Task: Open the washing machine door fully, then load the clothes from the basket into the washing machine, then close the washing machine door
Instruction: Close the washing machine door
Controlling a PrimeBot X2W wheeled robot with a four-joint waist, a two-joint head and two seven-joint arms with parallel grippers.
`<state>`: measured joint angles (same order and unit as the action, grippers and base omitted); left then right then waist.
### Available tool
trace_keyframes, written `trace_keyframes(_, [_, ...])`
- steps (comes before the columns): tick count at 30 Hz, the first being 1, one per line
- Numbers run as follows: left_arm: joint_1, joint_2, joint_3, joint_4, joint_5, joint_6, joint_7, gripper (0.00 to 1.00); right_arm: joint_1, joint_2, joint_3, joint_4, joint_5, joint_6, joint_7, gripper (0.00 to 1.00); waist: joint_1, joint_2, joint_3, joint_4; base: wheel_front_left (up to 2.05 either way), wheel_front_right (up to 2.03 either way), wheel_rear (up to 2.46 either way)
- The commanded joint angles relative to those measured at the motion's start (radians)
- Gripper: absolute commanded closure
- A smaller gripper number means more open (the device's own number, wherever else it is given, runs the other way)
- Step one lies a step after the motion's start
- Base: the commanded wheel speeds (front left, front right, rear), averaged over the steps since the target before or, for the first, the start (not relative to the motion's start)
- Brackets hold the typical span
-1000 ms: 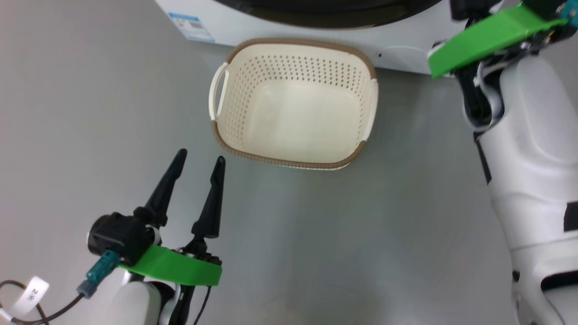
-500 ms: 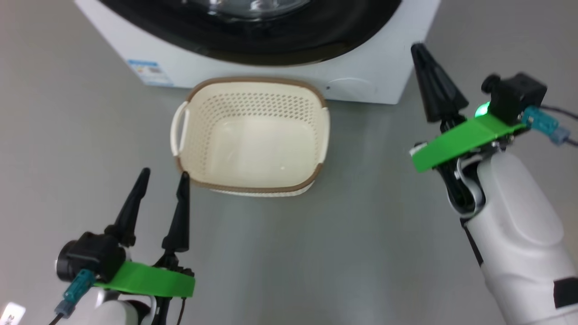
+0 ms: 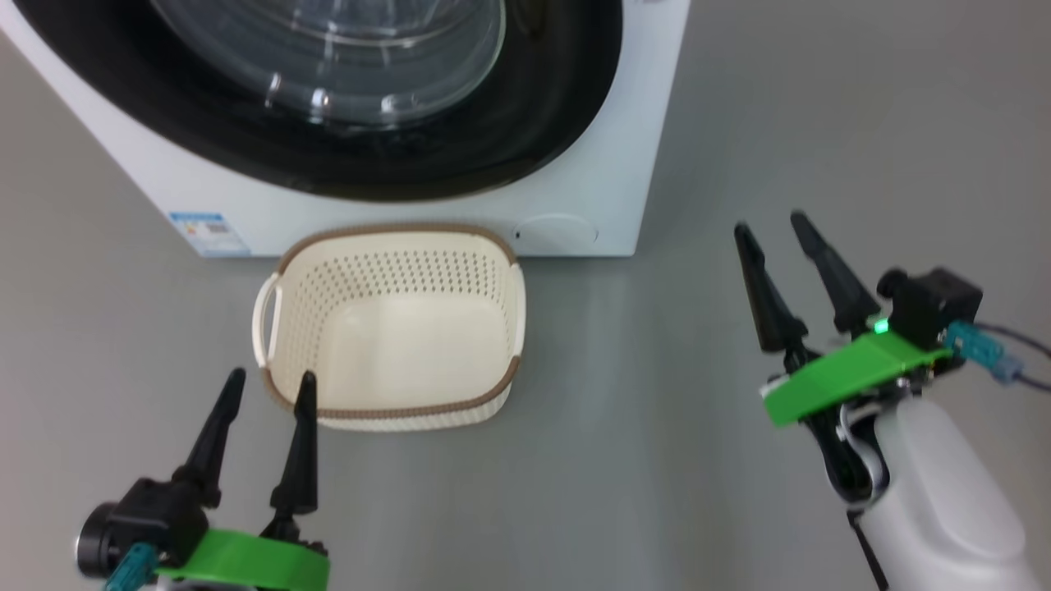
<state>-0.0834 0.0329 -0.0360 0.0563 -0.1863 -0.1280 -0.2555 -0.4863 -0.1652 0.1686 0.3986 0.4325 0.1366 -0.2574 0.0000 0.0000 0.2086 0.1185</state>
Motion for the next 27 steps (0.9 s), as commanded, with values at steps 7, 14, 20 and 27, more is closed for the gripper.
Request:
trace_keyframes(7, [0.05, 0.018, 0.089, -0.029, 0.008, -0.003, -0.006, 0.0, 0.125, 0.01, -0.041, -0.065, -0.015, -0.006, -0.004, 0.0, 0.0, 0.0, -0.098, -0.06, 0.0, 0.0, 0.0])
trace_keyframes(14, [0.104, 0.018, 0.122, -0.044, 0.014, 0.004, -0.006, 0.0, 0.235, 0.031, -0.107, -0.126, -0.031, -0.006, -0.004, 0.0, 0.0, 0.0, -0.141, -0.084, 0.0, 0.0, 0.0])
trace_keyframes(20, [0.14, 0.017, 0.134, -0.055, 0.027, 0.023, -0.006, 0.0, 0.316, 0.047, -0.136, -0.175, -0.065, -0.006, -0.004, 0.0, 0.0, 0.0, -0.173, -0.095, 0.0, 0.0, 0.0])
trace_keyframes(27, [0.164, 0.017, 0.134, -0.057, 0.027, 0.048, -0.006, 0.0, 0.398, 0.062, -0.154, -0.212, -0.101, -0.006, -0.004, 0.0, 0.0, 0.0, -0.196, -0.096, 0.0, 0.0, 0.0])
